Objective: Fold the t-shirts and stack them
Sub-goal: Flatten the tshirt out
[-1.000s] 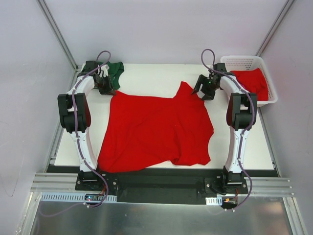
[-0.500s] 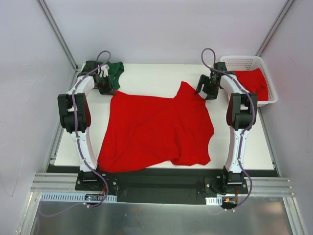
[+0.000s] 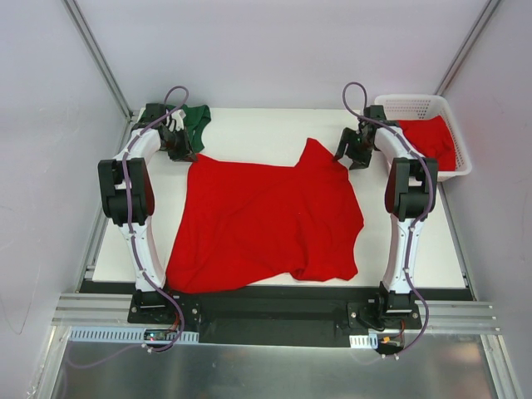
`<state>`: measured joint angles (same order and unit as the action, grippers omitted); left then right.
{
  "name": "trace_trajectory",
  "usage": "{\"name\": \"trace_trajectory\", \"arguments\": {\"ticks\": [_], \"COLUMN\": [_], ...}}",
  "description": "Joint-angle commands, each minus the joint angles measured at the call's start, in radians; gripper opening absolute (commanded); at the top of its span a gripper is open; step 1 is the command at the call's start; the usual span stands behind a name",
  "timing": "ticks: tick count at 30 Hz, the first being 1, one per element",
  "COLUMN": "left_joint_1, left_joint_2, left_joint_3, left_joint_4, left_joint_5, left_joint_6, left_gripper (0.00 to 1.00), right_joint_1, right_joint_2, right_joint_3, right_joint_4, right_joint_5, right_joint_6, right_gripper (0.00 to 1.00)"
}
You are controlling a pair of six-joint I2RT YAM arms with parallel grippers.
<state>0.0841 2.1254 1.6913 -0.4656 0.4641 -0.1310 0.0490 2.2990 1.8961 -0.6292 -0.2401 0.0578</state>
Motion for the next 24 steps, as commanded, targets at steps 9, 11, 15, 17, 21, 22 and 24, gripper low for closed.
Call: {"name": "trace_trajectory", "arguments": {"ticks": [9, 11, 15, 17, 21, 22, 24], "left_joint_1": [-0.006, -0.006, -0.006, -0.004, -0.006, -0.004, -0.004], "left_joint_2": [-0.03, -0.033, -0.035, -0.036, -0.042, -0.047, -0.061], "left_joint_3": [0.022, 0.022, 0.022, 0.022, 0.018, 0.015, 0.008], "left_joint_4": [-0.013, -0.015, -0.013, -0.013, -0.013, -0.013, -0.013], "left_joint_5": [0.025, 0.025, 0.028, 0.031, 0.034, 0.033, 0.039], "left_joint_6": [0.019, 0.019, 0.019, 0.019, 0.013, 0.011, 0.007], "left_gripper": [0.0, 0.0, 0.0, 0.0, 0.0, 0.0, 0.0], "right_joint_1": [-0.006, -0.006, -0.006, -0.008, -0.005, -0.005, -0.001], "right_joint_2": [0.034, 0.037, 0.027, 0.016, -0.007, -0.018, -0.073], "right_joint_3": [0.02, 0.015, -0.017, -0.041, -0.089, -0.101, -0.161], "right_joint_4": [-0.007, -0.003, 0.025, 0.045, 0.078, 0.092, 0.114], "right_joint_5": [-0.151, -0.2, -0.257, -0.28, -0.324, -0.332, -0.332], "right_joint_6": [0.005, 0.011, 0.028, 0.039, 0.059, 0.06, 0.068], "right_gripper": [0.54, 0.5, 0.44, 0.31, 0.01, 0.01, 0.01]}}
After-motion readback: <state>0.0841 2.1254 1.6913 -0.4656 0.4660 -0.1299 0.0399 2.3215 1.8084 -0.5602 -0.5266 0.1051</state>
